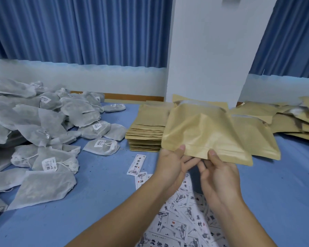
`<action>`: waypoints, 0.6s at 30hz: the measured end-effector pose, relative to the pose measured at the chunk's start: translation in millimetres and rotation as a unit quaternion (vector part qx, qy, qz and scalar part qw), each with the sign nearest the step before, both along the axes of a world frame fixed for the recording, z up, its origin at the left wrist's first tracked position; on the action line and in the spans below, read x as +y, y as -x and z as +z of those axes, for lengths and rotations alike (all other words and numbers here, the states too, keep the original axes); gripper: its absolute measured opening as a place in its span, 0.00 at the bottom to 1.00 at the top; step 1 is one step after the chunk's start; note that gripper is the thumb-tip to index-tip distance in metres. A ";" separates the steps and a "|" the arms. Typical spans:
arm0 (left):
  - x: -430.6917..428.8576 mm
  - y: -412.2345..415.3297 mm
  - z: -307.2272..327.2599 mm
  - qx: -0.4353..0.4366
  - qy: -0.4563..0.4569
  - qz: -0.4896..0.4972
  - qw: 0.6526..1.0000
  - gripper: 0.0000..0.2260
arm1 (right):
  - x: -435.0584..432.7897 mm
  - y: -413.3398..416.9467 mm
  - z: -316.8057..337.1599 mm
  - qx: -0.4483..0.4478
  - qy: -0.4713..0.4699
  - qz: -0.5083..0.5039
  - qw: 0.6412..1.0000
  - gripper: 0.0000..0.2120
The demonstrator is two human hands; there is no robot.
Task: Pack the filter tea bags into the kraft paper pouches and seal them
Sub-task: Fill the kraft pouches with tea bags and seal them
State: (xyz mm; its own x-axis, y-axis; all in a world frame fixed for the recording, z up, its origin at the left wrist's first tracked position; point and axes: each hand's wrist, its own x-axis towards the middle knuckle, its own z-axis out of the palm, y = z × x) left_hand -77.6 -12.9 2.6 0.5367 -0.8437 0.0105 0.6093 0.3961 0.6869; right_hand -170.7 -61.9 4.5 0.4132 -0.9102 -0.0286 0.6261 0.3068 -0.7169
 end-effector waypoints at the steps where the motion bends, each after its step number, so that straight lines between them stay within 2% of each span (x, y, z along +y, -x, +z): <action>1: -16.0 2.3 4.6 -0.006 -0.009 -0.011 1.000 0.15 | -13.2 2.8 2.2 -0.001 0.003 -0.017 1.000 0.15; 4: -66.6 7.5 19.6 -0.042 -0.052 -0.033 0.997 0.17 | -66.7 10.2 15.0 -0.012 -0.024 -0.094 0.995 0.17; 6: -91.2 11.2 25.4 -0.059 -0.111 -0.046 0.991 0.17 | -101.1 14.8 20.5 -0.017 -0.088 -0.125 0.988 0.17; 8: -101.0 14.0 25.8 -0.139 -0.170 -0.041 0.975 0.04 | -119.1 15.6 16.8 0.008 -0.148 -0.113 0.982 0.14; 10: -100.2 12.1 20.4 -0.255 -0.190 0.014 0.948 0.09 | -121.7 8.5 6.1 0.064 -0.151 -0.094 0.982 0.06; 11: -93.0 9.7 19.8 -0.312 -0.179 0.048 0.932 0.09 | -117.2 2.4 1.8 0.096 -0.140 -0.091 0.981 0.06; 12: -86.6 3.2 16.3 -0.382 -0.162 0.104 0.904 0.09 | -112.7 -4.3 -1.8 0.126 -0.126 -0.098 0.979 0.10; 13: -76.9 -5.3 15.3 -0.465 -0.152 0.166 0.857 0.10 | -106.4 -9.6 -1.6 0.153 -0.108 -0.113 0.976 0.13; 15: -61.1 -32.1 12.2 -0.608 -0.155 0.261 0.734 0.12 | -95.8 -19.1 0.0 0.196 -0.066 -0.136 0.969 0.13; 16: -54.6 -48.1 11.8 -0.660 -0.180 0.277 0.675 0.14 | -89.8 -24.1 1.0 0.214 -0.034 -0.138 0.966 0.12; 18: -43.0 -79.4 10.1 -0.730 -0.286 0.261 0.563 0.19 | -77.0 -35.1 3.8 0.271 0.053 -0.140 0.951 0.11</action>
